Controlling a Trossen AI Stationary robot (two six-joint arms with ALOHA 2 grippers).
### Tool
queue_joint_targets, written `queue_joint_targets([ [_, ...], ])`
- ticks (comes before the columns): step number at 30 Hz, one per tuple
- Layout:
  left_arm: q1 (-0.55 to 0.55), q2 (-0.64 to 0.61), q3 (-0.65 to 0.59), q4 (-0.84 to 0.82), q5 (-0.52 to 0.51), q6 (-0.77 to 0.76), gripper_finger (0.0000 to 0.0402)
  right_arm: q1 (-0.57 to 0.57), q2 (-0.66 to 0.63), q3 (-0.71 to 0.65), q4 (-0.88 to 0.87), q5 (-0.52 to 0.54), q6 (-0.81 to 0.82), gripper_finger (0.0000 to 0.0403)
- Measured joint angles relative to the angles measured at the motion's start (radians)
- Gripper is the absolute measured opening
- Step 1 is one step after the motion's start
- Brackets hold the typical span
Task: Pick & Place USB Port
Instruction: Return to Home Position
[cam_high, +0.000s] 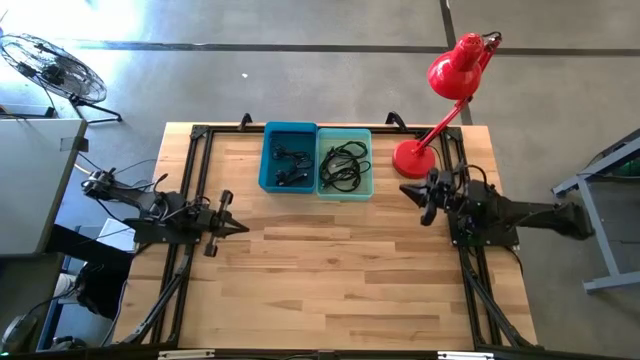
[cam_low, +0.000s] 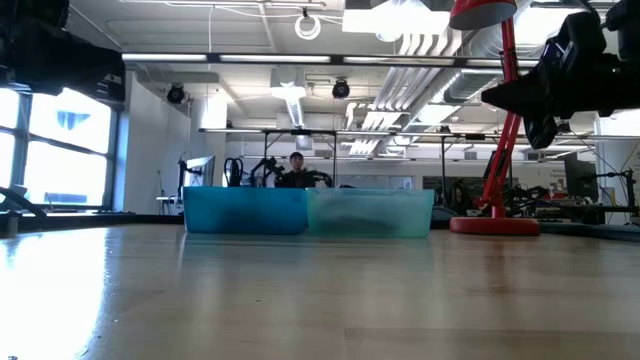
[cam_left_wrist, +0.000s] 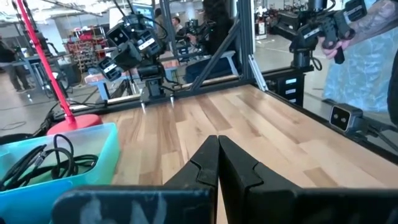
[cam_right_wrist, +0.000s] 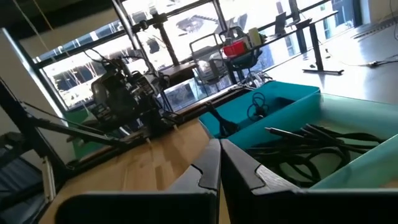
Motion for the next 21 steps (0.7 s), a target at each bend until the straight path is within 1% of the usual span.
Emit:
queue_joint_targets([
  [3, 0.0, 0.0, 0.0, 0.001, -0.017, 0.021, 0.0, 0.088, 0.0, 0.0, 0.0, 0.07, -0.029, 0.0],
  [8, 0.0, 0.0, 0.0, 0.012, -0.087, 0.064, 0.0, 0.183, 0.001, 0.0, -0.002, 0.086, -0.101, 0.0],
  [15, 0.0, 0.0, 0.0, 0.019, -0.154, 0.069, 0.0, 0.202, 0.001, 0.0, -0.027, 0.103, -0.172, 0.0],
  [18, 0.0, 0.0, 0.0, 0.019, -0.146, 0.076, 0.0, 0.202, 0.002, 0.0, -0.032, 0.116, -0.193, 0.0],
  [21, 0.0, 0.0, 0.0, 0.018, -0.124, 0.063, 0.0, 0.201, 0.002, 0.0, -0.032, 0.104, -0.192, 0.0],
])
